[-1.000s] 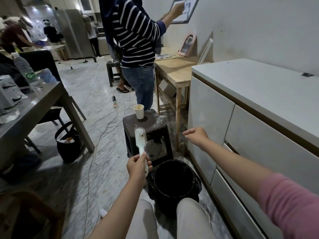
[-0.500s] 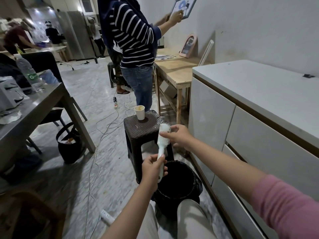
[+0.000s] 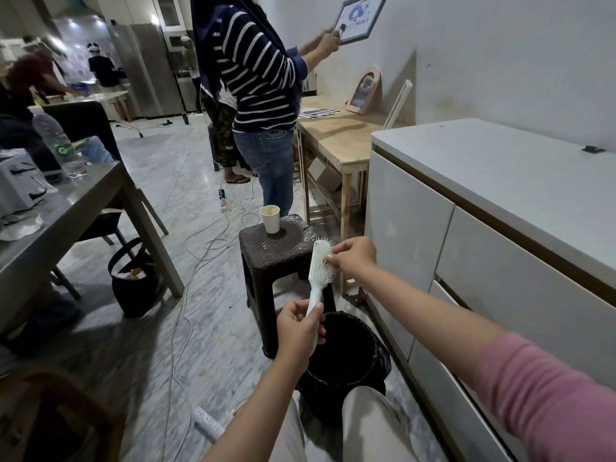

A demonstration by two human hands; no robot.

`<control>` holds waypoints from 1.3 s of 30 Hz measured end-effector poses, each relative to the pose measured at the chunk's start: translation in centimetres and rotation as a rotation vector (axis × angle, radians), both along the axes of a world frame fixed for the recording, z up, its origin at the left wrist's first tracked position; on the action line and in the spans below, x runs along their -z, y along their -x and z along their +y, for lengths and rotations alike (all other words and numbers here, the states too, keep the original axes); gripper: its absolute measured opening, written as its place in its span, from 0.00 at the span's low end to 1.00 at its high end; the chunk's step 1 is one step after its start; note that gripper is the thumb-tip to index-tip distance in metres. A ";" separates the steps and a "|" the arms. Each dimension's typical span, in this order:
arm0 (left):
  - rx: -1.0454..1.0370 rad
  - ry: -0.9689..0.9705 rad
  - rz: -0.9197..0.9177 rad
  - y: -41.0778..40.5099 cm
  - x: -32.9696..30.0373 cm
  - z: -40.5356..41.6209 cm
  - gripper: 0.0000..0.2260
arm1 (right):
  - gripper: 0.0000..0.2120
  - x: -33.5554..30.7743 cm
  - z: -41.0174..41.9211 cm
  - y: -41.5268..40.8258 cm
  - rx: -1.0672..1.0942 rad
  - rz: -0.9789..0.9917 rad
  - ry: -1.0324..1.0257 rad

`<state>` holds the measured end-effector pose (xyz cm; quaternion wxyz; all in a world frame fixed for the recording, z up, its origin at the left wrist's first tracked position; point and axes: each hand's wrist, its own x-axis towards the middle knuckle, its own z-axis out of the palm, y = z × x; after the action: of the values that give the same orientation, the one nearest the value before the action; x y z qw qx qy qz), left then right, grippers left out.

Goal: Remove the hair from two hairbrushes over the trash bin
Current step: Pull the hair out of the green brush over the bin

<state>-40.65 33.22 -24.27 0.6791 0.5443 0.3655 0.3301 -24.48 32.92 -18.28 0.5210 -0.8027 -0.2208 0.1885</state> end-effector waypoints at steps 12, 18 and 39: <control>-0.040 -0.004 0.087 0.4 0.7 0.7 0.05 | 0.03 0.3 -0.3 0.0 -0.078 -0.110 0.029; -0.197 0.143 0.118 1.2 1.1 1.5 0.04 | 0.04 0.1 -1.3 -0.9 0.026 -0.056 -0.028; -0.276 0.252 0.175 2.2 0.9 2.6 0.06 | 0.14 2.0 -2.1 -2.8 -0.072 0.126 0.371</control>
<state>-42.82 35.78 -25.16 0.6558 0.4263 0.5326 0.3233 -21.69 30.80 -20.32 0.3697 -0.8631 -0.1777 0.2945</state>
